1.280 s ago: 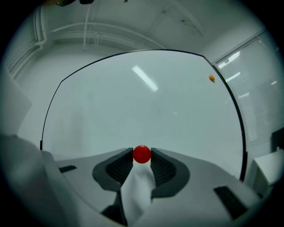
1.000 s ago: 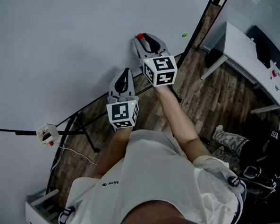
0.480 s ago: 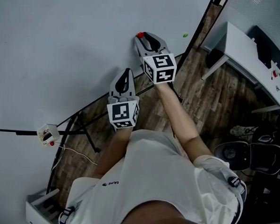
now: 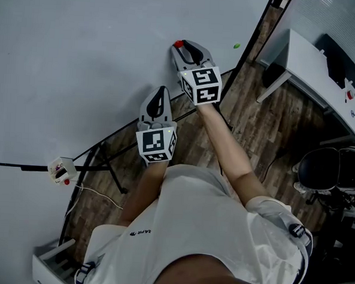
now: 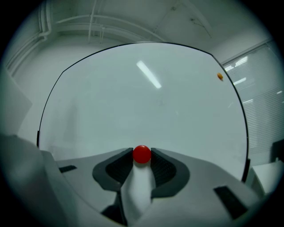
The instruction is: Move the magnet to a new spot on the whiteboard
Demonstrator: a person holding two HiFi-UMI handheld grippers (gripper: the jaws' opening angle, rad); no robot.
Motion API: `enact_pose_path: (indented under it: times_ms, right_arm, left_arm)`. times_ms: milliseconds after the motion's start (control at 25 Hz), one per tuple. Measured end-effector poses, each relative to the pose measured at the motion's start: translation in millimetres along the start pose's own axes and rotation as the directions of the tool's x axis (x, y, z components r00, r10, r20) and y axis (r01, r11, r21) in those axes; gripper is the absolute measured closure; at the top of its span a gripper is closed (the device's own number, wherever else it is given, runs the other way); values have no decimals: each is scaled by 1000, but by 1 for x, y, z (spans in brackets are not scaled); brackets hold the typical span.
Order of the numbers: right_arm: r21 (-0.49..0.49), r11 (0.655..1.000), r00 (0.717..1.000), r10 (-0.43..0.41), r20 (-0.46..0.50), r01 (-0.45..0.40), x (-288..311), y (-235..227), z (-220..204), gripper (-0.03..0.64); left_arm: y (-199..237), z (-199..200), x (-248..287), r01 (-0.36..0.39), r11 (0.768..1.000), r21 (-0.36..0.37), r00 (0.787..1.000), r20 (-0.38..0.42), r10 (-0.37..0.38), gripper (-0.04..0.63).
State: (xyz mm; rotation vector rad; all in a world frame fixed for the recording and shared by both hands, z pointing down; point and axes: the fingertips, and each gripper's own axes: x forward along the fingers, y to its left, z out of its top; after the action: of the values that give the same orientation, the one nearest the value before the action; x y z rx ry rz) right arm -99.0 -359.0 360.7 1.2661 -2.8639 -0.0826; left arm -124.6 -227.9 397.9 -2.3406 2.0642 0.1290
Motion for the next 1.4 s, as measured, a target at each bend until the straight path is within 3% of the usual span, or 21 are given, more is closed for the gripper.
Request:
enact_pose_path:
  times_ms: [1400]
  right_arm:
    - [30, 999, 1000, 20, 15, -20, 6, -6, -4, 483]
  left_arm:
    - [0, -3, 5, -4, 1000, 0, 1000, 4, 4, 594]
